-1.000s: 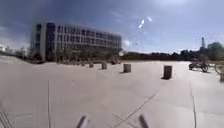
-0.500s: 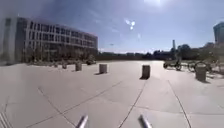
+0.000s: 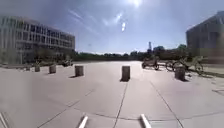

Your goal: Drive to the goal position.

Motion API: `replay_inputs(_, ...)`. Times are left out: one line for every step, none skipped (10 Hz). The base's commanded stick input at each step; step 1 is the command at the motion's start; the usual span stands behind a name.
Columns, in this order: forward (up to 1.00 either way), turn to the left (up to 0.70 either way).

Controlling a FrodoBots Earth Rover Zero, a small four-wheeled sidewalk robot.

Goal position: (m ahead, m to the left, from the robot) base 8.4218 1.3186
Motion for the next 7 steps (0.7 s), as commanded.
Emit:
replay_inputs(0.70, -0.09)
replay_inputs(0.70, -0.04)
replay_inputs(0.70, 0.00)
replay_inputs(0.70, 0.00)
replay_inputs(0.70, 0.07)
replay_inputs(0.70, 0.35)
replay_inputs(0.70, 0.35)
